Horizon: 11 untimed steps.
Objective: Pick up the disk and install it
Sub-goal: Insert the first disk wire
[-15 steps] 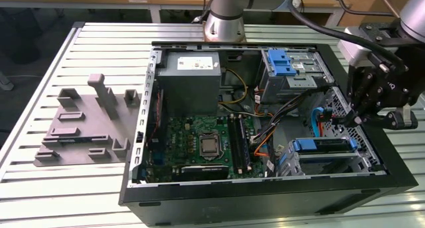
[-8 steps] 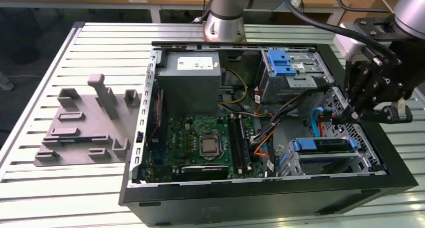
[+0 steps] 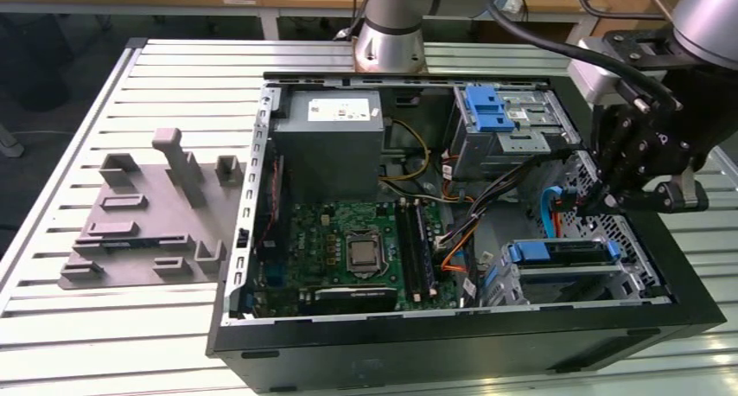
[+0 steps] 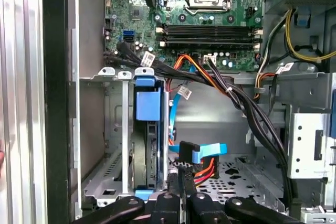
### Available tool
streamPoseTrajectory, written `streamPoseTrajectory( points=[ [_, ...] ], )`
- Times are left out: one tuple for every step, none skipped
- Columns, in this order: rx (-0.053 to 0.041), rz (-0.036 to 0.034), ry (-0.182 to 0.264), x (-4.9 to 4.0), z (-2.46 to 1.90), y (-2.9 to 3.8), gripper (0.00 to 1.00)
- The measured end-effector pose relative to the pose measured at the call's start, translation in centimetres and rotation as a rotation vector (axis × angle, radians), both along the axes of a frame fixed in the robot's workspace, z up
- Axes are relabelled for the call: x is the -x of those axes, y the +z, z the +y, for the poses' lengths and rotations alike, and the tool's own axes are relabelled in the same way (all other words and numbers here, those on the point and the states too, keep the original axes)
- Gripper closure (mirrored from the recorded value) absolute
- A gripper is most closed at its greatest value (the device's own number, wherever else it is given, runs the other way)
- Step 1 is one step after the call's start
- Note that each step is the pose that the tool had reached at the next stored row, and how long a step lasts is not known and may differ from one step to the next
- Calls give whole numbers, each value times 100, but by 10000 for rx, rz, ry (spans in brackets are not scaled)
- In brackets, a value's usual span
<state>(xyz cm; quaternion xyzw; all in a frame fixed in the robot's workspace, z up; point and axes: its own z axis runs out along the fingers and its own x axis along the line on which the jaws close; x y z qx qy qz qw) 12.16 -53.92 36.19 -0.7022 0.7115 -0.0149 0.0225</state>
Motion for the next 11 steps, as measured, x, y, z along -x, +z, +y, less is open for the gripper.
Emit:
streamPoseTrajectory(
  points=[
    [7, -1, 0, 0, 12, -2, 83],
    [20, -6, 2, 0, 27, -4, 83],
    [28, -14, 1, 1, 39, -8, 81],
    [36, -17, 1, 1, 56, -12, 81],
    [48, -20, 1, 2, 78, -18, 75],
    [72, -25, 0, 3, 95, -25, 75],
    [113, -29, 1, 3, 108, -35, 75],
    [173, -37, 1, 3, 116, -47, 75],
    [234, -55, 0, 4, 117, -54, 75],
    [310, -74, 0, 4, 118, -60, 75],
    [393, -89, 1, 4, 119, -67, 75]
  ],
)
